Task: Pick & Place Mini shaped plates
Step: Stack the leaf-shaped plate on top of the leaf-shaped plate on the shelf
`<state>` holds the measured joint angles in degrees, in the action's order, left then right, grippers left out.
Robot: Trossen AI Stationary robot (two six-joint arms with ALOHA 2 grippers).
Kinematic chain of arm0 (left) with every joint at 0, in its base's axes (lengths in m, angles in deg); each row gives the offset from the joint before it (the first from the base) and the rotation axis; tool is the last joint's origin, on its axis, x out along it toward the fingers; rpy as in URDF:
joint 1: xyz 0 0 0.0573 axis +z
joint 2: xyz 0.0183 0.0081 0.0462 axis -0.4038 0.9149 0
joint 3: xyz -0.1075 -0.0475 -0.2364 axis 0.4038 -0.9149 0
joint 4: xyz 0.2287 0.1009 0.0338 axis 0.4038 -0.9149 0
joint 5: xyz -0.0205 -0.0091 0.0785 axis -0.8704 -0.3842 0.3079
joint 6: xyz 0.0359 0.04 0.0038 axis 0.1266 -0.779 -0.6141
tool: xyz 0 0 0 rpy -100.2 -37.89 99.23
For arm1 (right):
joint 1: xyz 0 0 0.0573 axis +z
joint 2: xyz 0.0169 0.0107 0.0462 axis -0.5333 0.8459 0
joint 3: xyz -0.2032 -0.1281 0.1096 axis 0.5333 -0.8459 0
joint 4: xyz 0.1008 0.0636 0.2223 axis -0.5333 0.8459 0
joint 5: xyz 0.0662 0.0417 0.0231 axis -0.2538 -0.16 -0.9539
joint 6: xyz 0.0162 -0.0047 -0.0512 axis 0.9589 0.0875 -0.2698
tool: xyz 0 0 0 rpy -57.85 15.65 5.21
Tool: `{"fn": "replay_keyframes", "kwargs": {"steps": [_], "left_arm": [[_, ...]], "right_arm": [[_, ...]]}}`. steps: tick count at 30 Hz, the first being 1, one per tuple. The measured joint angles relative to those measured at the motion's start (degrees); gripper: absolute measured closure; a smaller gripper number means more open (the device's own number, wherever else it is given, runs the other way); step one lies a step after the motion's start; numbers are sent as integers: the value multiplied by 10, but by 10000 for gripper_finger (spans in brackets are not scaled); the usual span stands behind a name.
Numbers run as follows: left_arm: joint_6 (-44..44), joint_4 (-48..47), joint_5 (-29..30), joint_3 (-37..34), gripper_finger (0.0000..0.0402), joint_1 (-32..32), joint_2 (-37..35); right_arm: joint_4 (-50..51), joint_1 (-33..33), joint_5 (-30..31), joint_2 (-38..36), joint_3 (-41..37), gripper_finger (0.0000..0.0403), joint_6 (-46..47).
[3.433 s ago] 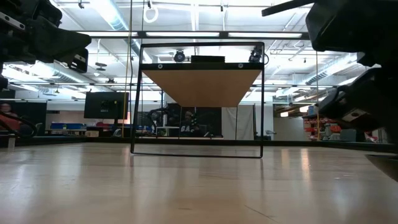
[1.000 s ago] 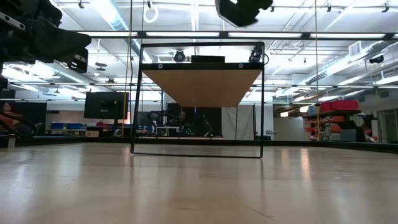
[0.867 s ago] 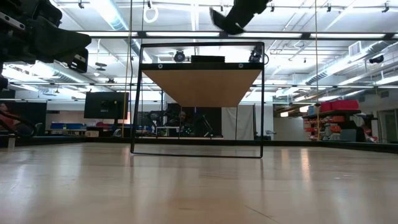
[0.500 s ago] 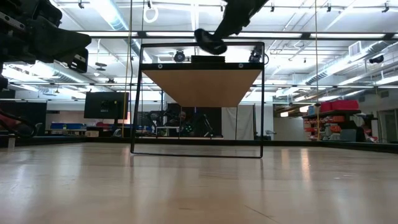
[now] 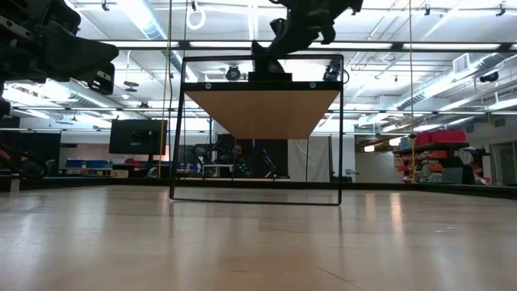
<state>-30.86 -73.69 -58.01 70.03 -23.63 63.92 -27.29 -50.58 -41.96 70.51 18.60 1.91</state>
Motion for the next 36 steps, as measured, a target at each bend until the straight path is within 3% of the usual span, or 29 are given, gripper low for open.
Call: {"fn": "replay_keyframes", "kwargs": {"steps": [2,6,15,19,24,36], "left_arm": [[0,0,0,0,383,0,0],[0,0,0,0,383,0,0],[0,0,0,0,383,0,0],[0,0,0,0,383,0,0],[0,0,0,0,383,0,0],[0,-1,0,0,383,0,0]], "right_arm": [[-16,-3,-8,0,0,403,18],[-63,-11,-10,0,0,403,162],[-71,-20,-10,-14,0,403,665],[-65,-7,26,-20,0,403,888],[-66,13,99,-26,-12,403,1044],[-205,63,162,-50,-157,403,1319]]}}
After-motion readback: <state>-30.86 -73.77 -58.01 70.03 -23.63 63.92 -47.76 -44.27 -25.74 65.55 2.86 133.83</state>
